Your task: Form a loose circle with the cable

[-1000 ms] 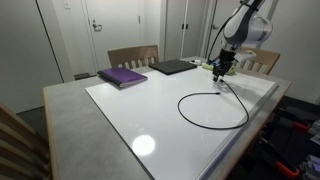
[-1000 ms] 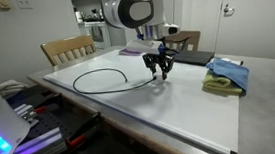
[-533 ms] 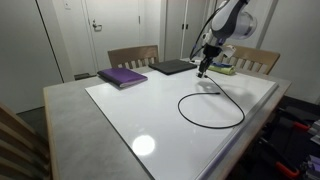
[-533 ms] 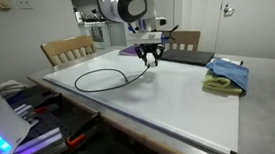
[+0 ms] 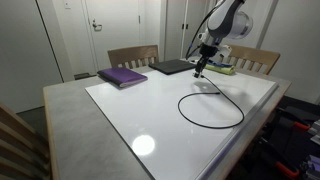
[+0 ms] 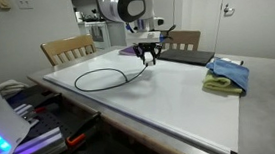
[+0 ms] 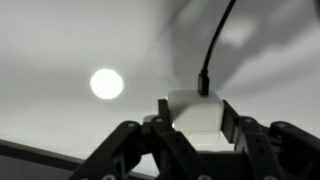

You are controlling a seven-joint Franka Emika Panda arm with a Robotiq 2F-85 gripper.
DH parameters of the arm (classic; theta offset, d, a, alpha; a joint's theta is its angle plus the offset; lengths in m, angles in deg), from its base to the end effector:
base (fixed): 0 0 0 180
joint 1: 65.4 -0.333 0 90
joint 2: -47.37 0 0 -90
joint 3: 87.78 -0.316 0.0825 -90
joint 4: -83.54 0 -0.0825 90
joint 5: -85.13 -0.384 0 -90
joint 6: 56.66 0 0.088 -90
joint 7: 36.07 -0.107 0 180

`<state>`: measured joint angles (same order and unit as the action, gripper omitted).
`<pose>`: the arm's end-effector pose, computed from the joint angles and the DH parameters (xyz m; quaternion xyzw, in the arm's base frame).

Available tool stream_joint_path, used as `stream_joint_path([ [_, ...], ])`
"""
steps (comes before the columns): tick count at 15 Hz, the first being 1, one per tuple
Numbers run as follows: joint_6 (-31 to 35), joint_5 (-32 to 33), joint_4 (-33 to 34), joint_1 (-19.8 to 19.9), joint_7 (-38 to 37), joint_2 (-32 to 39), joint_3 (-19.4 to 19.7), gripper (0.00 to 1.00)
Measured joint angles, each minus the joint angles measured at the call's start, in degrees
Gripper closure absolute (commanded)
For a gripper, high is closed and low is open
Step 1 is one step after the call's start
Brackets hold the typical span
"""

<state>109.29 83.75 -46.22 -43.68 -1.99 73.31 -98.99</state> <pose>0.5434 -0.0998 0.1800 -0.9784 -0.1787 -0.1032 0.0068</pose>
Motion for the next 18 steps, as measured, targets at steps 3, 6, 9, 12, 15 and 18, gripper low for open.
stream_joint_path([
  [3,0.6,0.1,0.0,-0.2,0.4,0.0,-0.4,0.74],
  [6,0.5,1.4,0.0,-0.1,6.3,0.0,-2.4,0.74],
  [9,0.4,1.5,-0.3,0.4,13.7,-0.1,-5.2,0.74],
  [12,-0.1,0.9,-0.9,2.6,22.3,-0.2,-9.4,0.74],
  [15,-0.7,-0.6,-1.2,4.4,29.3,-0.2,-12.8,0.49],
  [18,-0.7,-0.8,-1.2,3.4,29.2,-0.1,-11.8,0.49],
])
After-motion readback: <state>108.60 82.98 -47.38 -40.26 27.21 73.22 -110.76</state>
